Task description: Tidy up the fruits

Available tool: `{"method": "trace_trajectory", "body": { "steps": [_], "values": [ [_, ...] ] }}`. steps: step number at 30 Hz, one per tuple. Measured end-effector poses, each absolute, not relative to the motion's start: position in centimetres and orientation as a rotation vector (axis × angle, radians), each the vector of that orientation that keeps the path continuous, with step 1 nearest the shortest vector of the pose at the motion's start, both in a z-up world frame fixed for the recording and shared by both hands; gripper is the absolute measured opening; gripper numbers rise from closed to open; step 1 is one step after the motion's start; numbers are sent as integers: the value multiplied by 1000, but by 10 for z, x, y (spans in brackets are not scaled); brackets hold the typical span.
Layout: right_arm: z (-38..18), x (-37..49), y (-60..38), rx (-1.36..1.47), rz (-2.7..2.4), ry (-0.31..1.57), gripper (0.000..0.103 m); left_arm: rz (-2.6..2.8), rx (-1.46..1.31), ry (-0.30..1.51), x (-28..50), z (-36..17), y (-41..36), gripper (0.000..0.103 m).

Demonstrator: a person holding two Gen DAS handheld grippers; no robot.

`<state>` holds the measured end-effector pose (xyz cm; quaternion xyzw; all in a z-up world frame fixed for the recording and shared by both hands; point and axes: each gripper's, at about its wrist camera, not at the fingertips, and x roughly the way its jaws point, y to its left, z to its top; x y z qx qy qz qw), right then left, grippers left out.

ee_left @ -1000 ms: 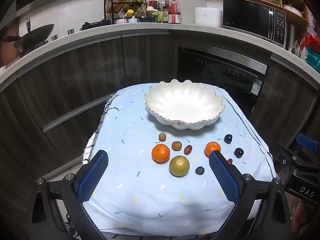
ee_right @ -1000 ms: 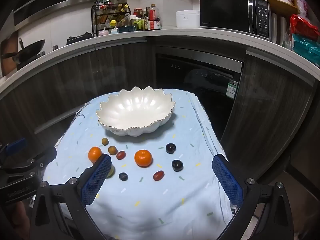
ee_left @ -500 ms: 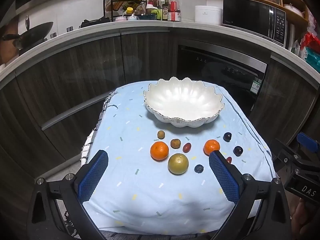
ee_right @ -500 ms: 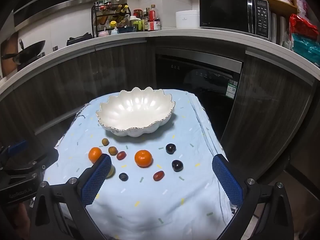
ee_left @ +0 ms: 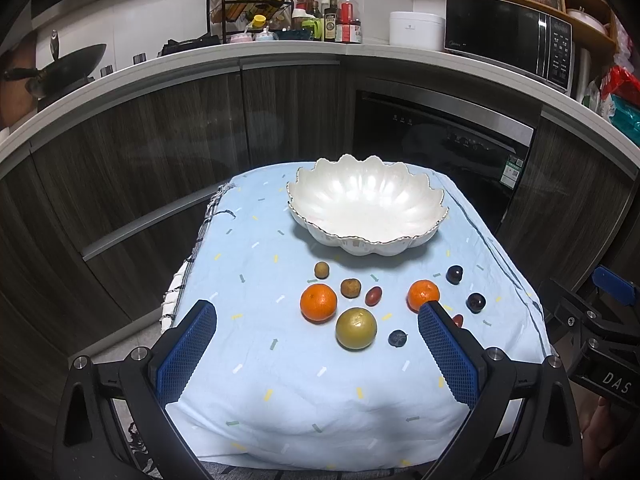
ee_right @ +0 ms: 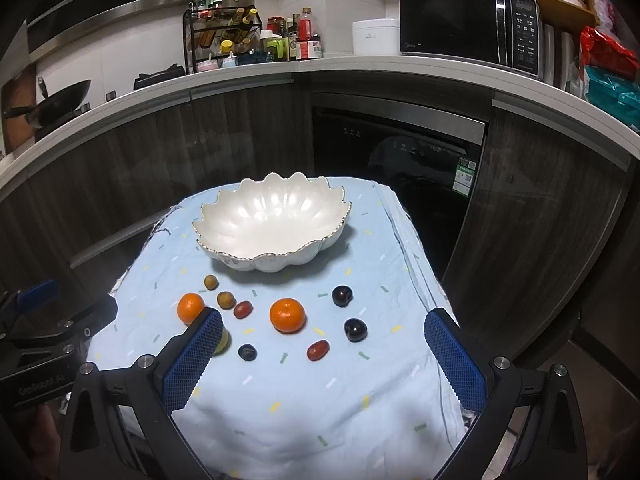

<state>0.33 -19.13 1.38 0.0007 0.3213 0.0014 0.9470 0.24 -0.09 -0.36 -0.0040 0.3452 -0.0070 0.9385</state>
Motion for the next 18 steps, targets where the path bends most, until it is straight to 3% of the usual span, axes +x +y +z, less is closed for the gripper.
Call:
{"method": "trace_trajectory", "body": {
  "steps": [18],
  "values": [
    [12, 4, -195, 12, -2, 652, 103, -13, -4, 697, 1, -2, -1, 103]
  ]
}}
